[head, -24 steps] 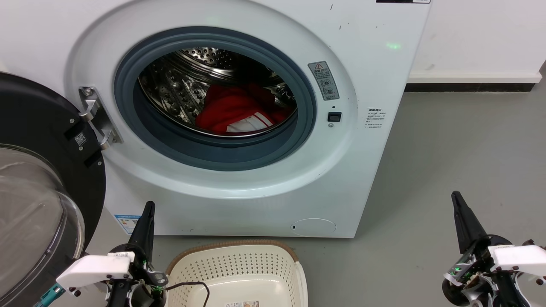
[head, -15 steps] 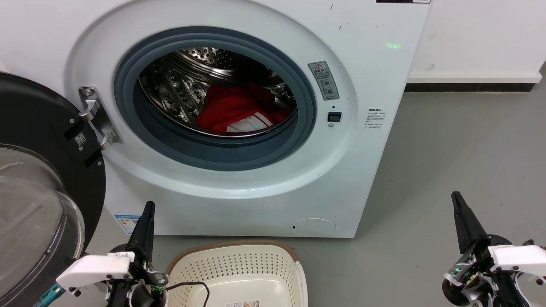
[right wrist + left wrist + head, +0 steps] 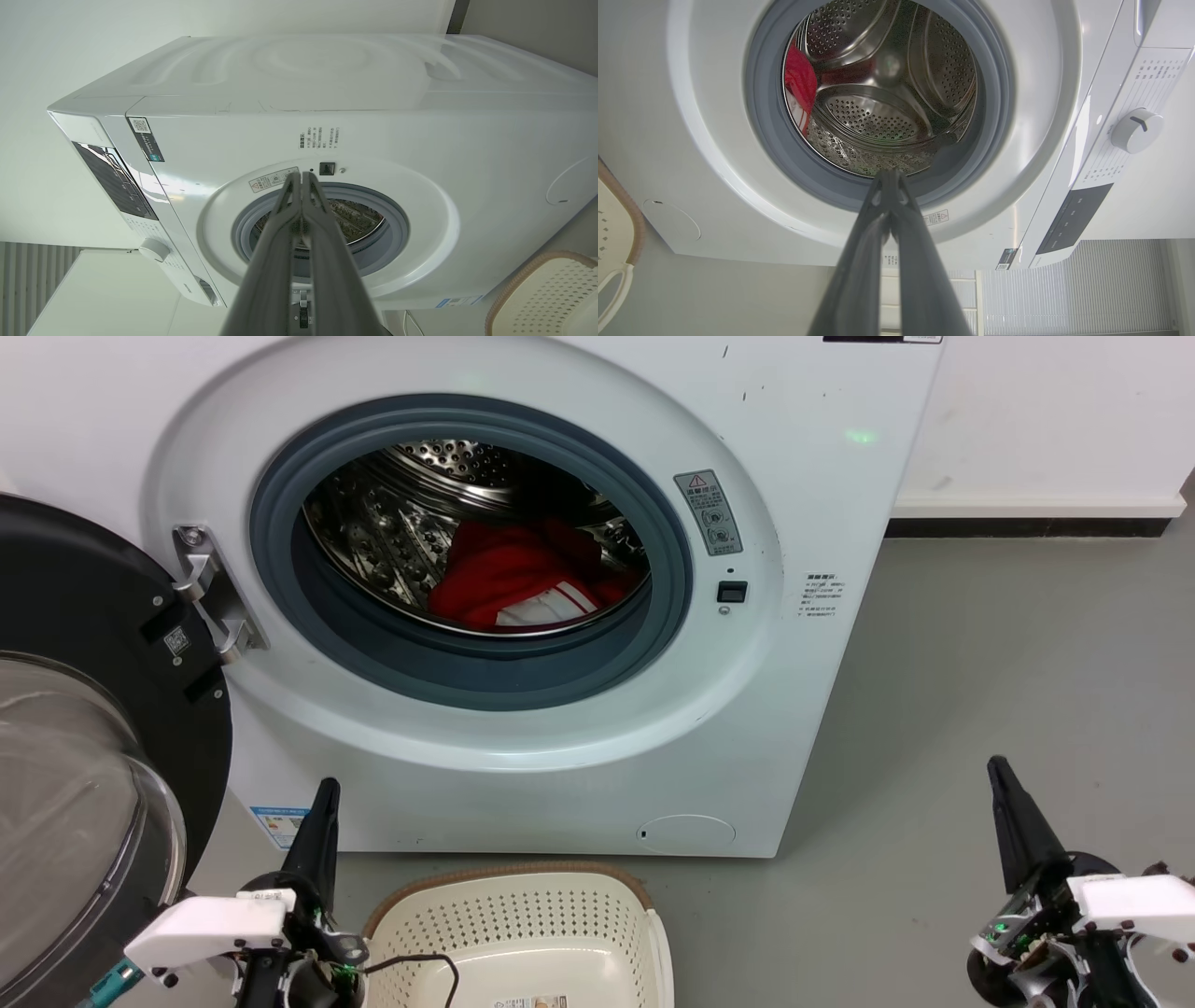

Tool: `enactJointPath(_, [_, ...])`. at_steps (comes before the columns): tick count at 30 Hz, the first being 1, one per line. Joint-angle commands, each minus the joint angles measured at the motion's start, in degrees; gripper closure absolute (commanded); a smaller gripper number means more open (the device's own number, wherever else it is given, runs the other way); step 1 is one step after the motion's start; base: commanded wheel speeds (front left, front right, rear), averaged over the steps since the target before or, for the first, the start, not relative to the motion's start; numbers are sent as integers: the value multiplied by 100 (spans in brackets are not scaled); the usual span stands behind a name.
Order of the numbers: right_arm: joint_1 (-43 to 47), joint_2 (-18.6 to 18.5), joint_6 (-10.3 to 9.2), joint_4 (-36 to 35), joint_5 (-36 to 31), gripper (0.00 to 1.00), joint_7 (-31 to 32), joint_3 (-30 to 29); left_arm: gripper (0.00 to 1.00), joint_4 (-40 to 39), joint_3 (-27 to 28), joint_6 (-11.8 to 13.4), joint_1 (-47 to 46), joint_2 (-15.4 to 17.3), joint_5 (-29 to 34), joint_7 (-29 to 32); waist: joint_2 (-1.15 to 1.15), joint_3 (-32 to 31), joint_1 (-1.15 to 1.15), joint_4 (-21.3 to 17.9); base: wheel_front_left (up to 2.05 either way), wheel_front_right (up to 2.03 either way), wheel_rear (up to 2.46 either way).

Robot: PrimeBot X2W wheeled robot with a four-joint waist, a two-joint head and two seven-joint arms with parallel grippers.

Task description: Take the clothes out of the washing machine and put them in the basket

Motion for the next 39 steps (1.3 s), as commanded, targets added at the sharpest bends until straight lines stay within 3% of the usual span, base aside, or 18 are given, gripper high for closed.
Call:
enactJointPath(1, [10,0,1,12,0,0,-2,0,0,18,-5,0,7,-1,2,-3,0,0,0,0,0,0,0])
enactJointPath(14, [91,1,0,-149,-342,0,-345,135,0,14,-394,0,-128,-5,271,-348,0,15,0,-1,0,0,0])
enactJointPath(39, [193,5,0,-824,-3452,0,-917,239,0,-485,-786,15,-326,-2,2840,-917,0,39,0,-3,0,0,0])
